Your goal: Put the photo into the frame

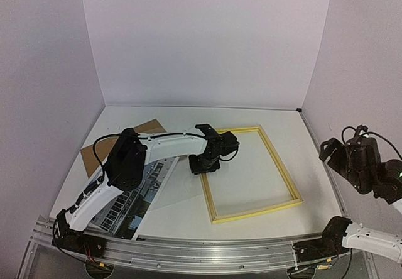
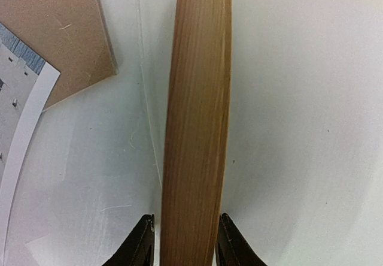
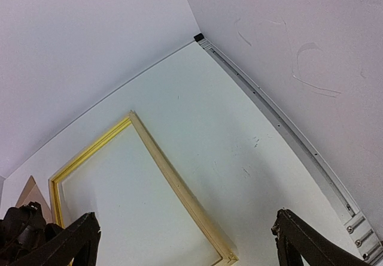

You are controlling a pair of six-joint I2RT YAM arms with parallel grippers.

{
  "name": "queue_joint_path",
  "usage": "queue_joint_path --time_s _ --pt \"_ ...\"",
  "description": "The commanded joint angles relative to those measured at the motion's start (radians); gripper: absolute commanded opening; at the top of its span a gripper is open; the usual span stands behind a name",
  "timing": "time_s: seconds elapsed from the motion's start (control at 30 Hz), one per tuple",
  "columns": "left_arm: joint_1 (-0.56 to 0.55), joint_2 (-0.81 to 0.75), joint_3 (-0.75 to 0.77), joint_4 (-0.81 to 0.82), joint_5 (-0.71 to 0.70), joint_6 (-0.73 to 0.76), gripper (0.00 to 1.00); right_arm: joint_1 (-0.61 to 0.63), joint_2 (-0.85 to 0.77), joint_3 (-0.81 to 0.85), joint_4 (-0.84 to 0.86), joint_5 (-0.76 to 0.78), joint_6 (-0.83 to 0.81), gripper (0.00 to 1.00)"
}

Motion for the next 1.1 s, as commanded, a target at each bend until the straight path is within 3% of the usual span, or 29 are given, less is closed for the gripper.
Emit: queue_joint_path --time_s 0.0,0.63,0.97,1.07 --pt "-0.007 0.063 -0.063 0.048 0.110 0.003 0.35 0.001 -0.025 -0.010 -0.001 -0.014 0.008 0.98" --pt "-0.028 0.011 -0.121 0.417 0.292 0.062 0.43 0.001 -0.002 0.010 0.000 -0.061 -0.037 0.98" --pt "-0.029 0.002 -0.132 0.445 0.279 0.046 0.45 0.001 0.074 0.012 0.000 -0.165 -0.112 0.98" --pt "-0.029 -0.031 -0.154 0.437 0.253 0.055 0.51 0.001 0.157 0.030 0.000 -0.194 -0.115 0.98"
